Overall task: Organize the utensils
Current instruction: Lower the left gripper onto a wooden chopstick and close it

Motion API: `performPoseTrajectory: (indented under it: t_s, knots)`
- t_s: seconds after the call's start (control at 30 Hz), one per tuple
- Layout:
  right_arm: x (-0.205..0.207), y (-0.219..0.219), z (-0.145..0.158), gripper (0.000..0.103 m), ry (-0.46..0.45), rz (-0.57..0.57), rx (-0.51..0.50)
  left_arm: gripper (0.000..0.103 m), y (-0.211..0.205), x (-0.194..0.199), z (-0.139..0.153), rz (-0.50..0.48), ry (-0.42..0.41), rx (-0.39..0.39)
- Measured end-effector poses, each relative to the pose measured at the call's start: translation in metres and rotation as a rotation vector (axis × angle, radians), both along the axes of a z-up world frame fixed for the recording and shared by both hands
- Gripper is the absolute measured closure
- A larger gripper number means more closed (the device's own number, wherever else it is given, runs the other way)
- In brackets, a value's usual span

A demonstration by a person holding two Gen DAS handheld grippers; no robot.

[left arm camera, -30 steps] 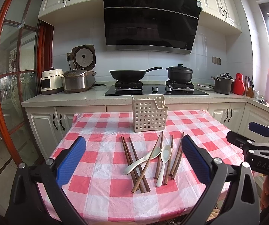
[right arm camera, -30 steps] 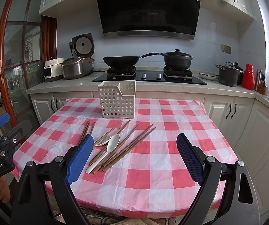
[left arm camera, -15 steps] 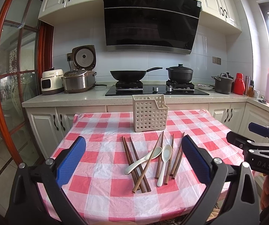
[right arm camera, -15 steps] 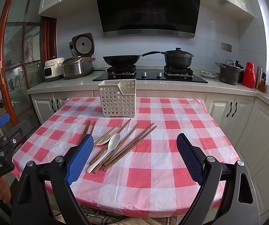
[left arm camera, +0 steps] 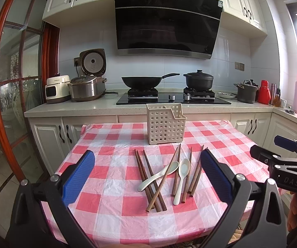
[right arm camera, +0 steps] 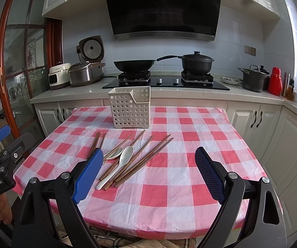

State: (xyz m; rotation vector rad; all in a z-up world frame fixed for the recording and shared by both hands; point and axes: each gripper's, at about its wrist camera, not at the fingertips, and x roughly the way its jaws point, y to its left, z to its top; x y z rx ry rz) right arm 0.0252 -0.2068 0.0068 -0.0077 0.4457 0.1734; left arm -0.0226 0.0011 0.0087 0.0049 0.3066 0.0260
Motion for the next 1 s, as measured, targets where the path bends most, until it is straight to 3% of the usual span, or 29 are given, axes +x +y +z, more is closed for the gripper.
performPoseTrajectory:
  t_s: [0.53, 1.0]
  knots:
    - [0.020, -0.005, -0.014, 0.018, 0.058, -0.040, -0.004, 0.005, 0.006, 0.018, -0.013, -0.003, 0.077, -0.001]
    - [0.090, 0.001, -0.074, 0.018, 0.288, -0.038, 0.025, 0.005, 0.041, 0.080, -0.067, 0.026, 0.269, -0.108]
